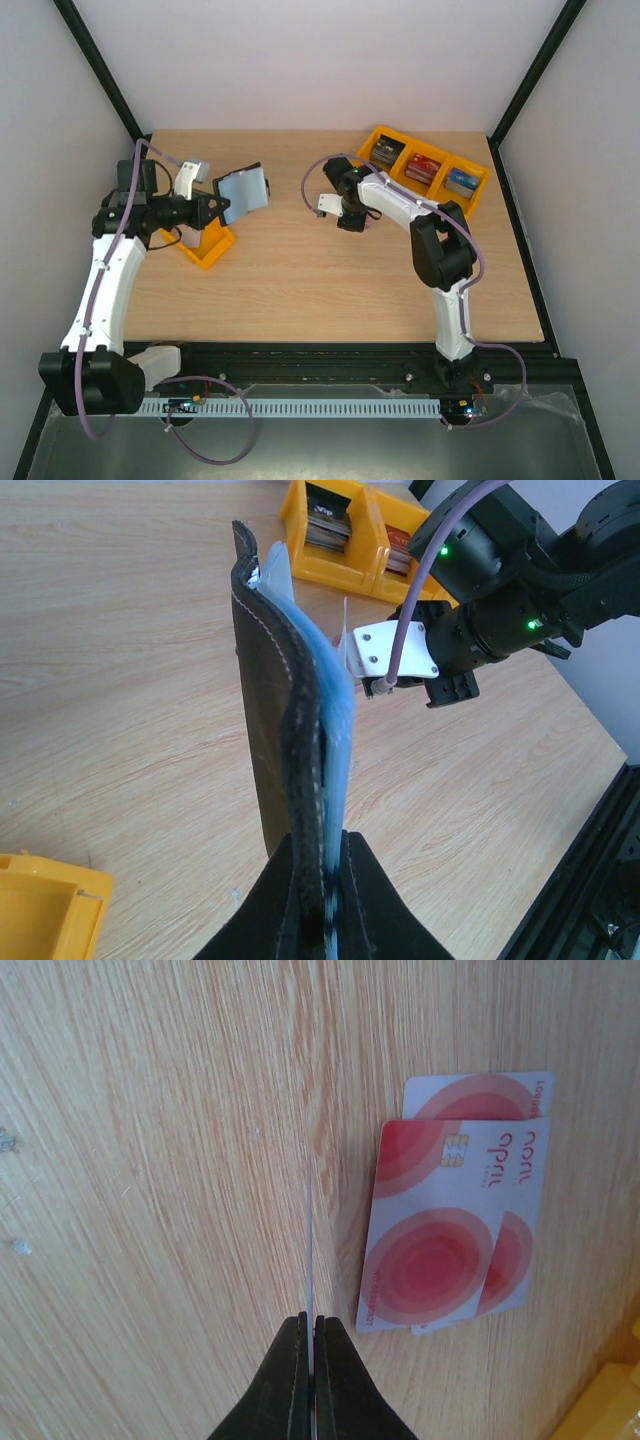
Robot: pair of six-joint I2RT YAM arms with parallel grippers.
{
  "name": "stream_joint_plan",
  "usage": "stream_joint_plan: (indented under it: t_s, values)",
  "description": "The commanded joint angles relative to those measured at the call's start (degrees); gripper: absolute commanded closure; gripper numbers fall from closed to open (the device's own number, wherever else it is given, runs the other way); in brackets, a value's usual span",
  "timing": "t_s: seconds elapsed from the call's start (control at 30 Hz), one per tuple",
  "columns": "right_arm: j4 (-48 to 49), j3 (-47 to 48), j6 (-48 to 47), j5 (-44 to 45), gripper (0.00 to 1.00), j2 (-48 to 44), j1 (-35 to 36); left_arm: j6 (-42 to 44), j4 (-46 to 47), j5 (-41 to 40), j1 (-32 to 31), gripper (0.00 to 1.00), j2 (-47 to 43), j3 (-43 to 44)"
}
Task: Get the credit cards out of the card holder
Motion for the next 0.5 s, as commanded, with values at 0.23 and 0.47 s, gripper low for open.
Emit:
stream_joint_plan:
  t_s: [0.23, 0.47]
  values:
    - [-1.92, 4.61, -3.40, -1.08, 0.97, 5.55, -1.34, 0.11, 1.05, 0.38, 0.49, 0.98, 1.51, 0.22]
    - [-0.16, 4.88, -3.78, 0.33, 0.97, 6.50, -1.81, 0.06, 1.00, 0.56, 0.66, 0.98, 1.76, 0.17]
